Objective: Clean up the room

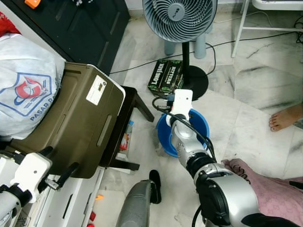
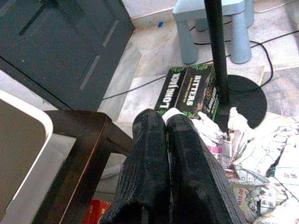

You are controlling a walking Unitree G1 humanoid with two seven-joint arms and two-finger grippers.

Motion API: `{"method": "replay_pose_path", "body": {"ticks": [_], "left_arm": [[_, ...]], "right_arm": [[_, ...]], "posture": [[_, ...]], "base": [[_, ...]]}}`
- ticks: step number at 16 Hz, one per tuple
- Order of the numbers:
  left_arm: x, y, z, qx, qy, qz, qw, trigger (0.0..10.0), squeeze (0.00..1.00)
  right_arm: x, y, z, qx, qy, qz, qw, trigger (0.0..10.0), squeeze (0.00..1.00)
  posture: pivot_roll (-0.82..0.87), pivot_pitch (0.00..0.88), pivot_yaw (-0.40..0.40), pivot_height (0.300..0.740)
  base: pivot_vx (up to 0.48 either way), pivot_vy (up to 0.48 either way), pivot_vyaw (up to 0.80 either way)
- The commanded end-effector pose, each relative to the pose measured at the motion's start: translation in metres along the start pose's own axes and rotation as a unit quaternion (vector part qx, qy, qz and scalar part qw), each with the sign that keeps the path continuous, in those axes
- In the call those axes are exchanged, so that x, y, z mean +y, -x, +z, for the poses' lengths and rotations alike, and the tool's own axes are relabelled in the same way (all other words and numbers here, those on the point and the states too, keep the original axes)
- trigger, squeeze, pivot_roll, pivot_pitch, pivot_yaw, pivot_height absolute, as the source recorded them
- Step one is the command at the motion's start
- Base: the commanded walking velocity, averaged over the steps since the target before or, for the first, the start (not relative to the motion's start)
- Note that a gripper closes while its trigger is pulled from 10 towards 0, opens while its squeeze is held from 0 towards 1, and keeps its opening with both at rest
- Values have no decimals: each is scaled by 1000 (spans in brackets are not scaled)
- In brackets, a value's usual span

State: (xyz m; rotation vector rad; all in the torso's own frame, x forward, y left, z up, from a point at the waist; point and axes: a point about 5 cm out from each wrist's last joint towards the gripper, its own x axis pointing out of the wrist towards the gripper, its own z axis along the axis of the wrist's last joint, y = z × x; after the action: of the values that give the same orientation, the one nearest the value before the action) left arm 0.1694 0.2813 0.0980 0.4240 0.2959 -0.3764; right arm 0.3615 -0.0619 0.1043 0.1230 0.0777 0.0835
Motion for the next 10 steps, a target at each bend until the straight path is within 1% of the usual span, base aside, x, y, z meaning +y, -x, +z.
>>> {"method": "replay_pose_path", "body": {"ticks": [1, 10], "left_arm": [[4, 8, -6, 20, 1, 10, 1000, 10000, 0], [2, 5, -5, 19, 6, 9, 1000, 10000, 0]], "right_arm": [[12, 4, -9, 17, -7, 9, 1000, 10000, 1000], [7, 3, -6, 12, -10, 3, 1000, 10000, 1000]], "posture": [[427, 379, 320, 740], [420, 380, 322, 740]], "base": [[0, 0, 0], [0, 0, 0]]}}
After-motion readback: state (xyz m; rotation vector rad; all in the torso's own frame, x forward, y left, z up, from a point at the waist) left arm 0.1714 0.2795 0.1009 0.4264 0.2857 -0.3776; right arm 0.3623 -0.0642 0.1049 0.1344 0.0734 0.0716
